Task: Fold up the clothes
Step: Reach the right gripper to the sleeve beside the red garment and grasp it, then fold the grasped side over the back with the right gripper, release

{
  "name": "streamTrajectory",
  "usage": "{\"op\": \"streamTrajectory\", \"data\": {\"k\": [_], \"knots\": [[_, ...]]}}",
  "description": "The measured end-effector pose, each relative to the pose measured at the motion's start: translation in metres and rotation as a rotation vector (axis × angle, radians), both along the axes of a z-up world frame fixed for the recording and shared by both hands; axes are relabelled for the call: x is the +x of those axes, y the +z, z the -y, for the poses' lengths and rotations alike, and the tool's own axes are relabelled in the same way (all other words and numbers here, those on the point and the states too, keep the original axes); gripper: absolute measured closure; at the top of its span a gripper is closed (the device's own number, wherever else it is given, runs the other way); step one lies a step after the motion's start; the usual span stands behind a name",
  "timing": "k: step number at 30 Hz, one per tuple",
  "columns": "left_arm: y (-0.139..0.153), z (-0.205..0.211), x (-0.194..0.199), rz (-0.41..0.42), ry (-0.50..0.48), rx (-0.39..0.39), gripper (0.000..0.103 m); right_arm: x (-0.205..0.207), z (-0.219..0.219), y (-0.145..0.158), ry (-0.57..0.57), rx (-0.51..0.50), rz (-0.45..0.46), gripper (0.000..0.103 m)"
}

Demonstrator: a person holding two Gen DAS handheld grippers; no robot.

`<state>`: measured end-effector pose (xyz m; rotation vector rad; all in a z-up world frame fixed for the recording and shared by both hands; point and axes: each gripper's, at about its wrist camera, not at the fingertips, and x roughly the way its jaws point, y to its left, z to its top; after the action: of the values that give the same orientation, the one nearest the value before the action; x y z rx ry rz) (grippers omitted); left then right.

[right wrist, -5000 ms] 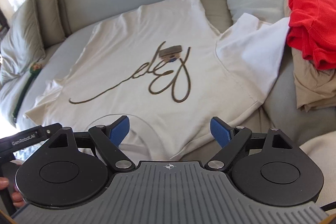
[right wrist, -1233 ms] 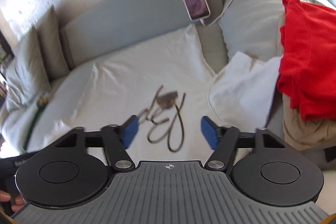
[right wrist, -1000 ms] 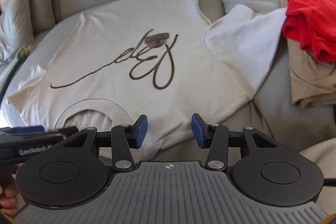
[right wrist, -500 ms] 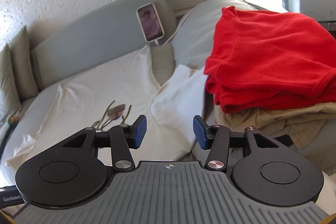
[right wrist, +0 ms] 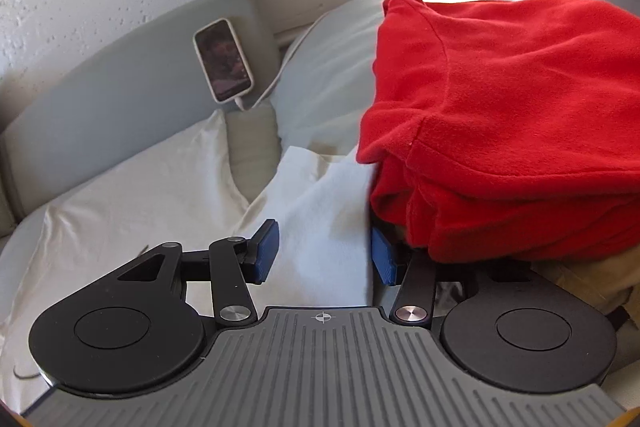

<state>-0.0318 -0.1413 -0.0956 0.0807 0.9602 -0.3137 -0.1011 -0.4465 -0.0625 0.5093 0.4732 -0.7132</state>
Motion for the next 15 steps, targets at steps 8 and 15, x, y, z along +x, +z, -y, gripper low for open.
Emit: {"op": "streamTrajectory", "data": {"k": [8, 15], "knots": [[-0.005, -0.006, 0.006, -0.021, 0.017, -0.023, 0.020, 0.003, 0.007, 0.000, -0.069, 0.054, 0.130, 0.084], [-0.004, -0.012, 0.001, -0.005, -0.002, -0.066, 0.020, 0.027, -0.027, 0.013, 0.040, -0.141, -0.067, 0.098]]}}
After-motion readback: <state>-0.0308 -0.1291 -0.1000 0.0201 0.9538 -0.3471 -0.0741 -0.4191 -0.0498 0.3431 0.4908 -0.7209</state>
